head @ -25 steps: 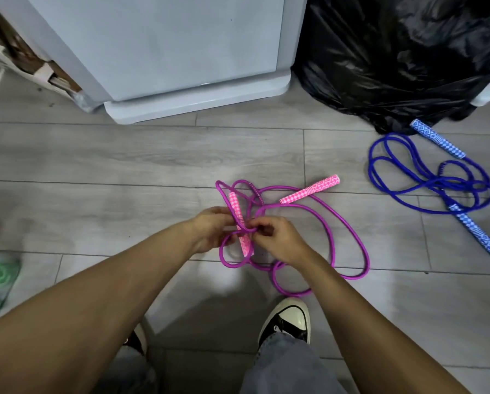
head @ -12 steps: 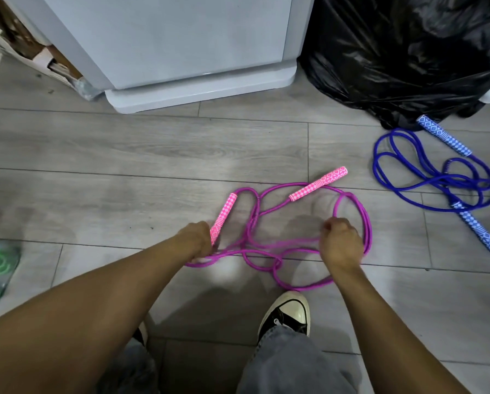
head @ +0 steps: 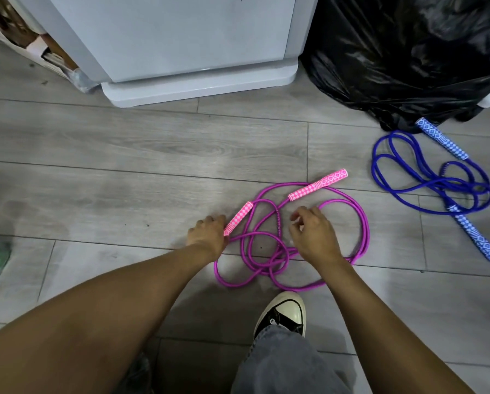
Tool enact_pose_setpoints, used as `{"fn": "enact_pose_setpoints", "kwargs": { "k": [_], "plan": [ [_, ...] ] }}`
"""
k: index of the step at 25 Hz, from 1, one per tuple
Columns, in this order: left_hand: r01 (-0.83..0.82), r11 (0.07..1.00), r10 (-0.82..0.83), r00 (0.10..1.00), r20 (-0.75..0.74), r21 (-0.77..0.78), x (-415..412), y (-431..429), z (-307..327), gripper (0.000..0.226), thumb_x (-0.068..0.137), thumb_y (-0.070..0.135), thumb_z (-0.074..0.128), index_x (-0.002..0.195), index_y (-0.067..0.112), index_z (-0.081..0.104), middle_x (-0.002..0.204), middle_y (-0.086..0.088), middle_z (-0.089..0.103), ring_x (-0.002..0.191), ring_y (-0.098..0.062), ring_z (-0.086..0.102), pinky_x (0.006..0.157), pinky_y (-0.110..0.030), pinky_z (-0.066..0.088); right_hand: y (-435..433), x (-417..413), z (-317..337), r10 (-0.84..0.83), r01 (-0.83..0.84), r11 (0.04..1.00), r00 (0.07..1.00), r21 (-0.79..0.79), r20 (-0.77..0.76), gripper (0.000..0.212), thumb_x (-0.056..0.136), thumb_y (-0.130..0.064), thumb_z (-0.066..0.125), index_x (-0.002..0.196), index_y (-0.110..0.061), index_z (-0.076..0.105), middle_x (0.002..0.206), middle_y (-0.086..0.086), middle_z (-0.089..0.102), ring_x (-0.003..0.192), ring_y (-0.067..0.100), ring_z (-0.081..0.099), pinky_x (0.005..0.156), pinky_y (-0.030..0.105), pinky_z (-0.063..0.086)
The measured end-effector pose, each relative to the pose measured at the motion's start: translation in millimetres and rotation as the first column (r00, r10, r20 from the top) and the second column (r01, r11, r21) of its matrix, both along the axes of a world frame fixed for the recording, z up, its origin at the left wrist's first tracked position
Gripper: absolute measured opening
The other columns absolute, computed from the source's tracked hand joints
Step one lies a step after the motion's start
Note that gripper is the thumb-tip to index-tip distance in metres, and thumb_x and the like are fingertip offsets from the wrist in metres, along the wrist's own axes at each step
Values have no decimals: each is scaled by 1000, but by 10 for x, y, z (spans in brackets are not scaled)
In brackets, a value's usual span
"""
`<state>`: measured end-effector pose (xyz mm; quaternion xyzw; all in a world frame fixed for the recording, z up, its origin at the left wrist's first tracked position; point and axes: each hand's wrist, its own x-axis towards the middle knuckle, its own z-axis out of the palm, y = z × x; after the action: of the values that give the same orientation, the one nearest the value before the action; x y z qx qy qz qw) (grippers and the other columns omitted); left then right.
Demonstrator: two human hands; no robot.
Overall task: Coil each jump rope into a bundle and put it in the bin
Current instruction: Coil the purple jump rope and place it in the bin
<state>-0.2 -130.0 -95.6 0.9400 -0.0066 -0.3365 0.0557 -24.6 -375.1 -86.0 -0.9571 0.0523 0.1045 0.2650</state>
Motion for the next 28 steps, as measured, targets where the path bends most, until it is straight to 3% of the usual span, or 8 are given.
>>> {"fn": "enact_pose_setpoints", "kwargs": {
  "k": [6, 8, 11, 14, 18, 20, 25, 28],
  "plan": [
    [163, 900, -90, 977, 192, -404, 283, 62, 736, 37, 84, 19, 68, 113, 9, 47, 100, -14, 53, 91, -37, 56, 70, -34, 38, 182, 485, 511, 88, -74, 980, 994, 182, -70, 51, 85, -23, 73, 133, -19, 57, 129, 8, 59, 115, 23, 57, 101, 39, 46],
    [168, 883, -52, 963, 264, -439, 413, 73, 1123, 35, 78, 24, 69, 102, 16, 45, 92, -10, 52, 87, -36, 55, 67, -34, 36, 297, 653, 833, 107, -47, 922, 985, 384, -137, 14, 96, -23, 64, 107, -15, 70, 105, 9, 72, 96, 21, 67, 92, 38, 51],
    [74, 900, 80, 941, 328, -430, 515, 175, 1675, 27, 77, 25, 62, 89, 22, 39, 83, -8, 56, 78, -35, 52, 64, -34, 36, 415, 774, 1382, 94, 16, 845, 979, 534, -179, 35, 106, -24, 49, 77, -15, 65, 58, 3, 58, 56, 21, 59, 64, 34, 49],
    [-8, 884, 149, 952, 267, -468, 531, 262, 2298, 12, 80, 21, 61, 84, 22, 50, 80, -3, 62, 78, -28, 58, 60, -31, 38, 509, 807, 2031, 109, -52, 881, 989, 470, -96, 40, 104, -33, 48, 67, -21, 58, 49, -6, 35, 43, 13, 37, 50, 28, 35],
    [-96, 540, 323, 941, 101, -836, 415, 188, 3250, 7, 89, 17, 56, 93, 13, 59, 70, -4, 66, 62, -18, 61, 56, -20, 46, 844, 793, 3039, 232, -238, 936, 971, 259, 54, 35, 101, -18, 48, 67, -20, 53, 52, -7, 42, 44, 6, 37, 47, 22, 30],
    [-43, 449, 346, 929, 129, -893, 345, 219, 3618, 16, 98, 22, 50, 91, 11, 59, 66, -2, 57, 57, -20, 56, 61, -32, 51, 979, 765, 3420, 251, -266, 939, 963, 218, 96, 36, 100, -17, 48, 65, -22, 52, 55, -7, 46, 46, 6, 39, 48, 23, 31],
    [198, 643, 235, 868, 437, -740, 102, 573, 4130, 30, 104, 32, 42, 89, 22, 66, 73, 21, 62, 64, -1, 53, 63, -23, 44, 1214, 600, 4113, 292, -318, 924, 945, 211, 146, 27, 98, -17, 53, 74, -15, 65, 64, -4, 53, 52, 11, 41, 51, 25, 32],
    [243, 755, 218, 783, 583, -609, 11, 851, 4163, 28, 104, 33, 41, 88, 25, 63, 63, 9, 51, 61, -9, 46, 57, -27, 36, 1281, 529, 4386, 317, -334, 893, 942, 302, 106, 19, 91, -29, 70, 78, -16, 75, 58, -3, 44, 49, 11, 34, 47, 24, 27]
  ]
}}
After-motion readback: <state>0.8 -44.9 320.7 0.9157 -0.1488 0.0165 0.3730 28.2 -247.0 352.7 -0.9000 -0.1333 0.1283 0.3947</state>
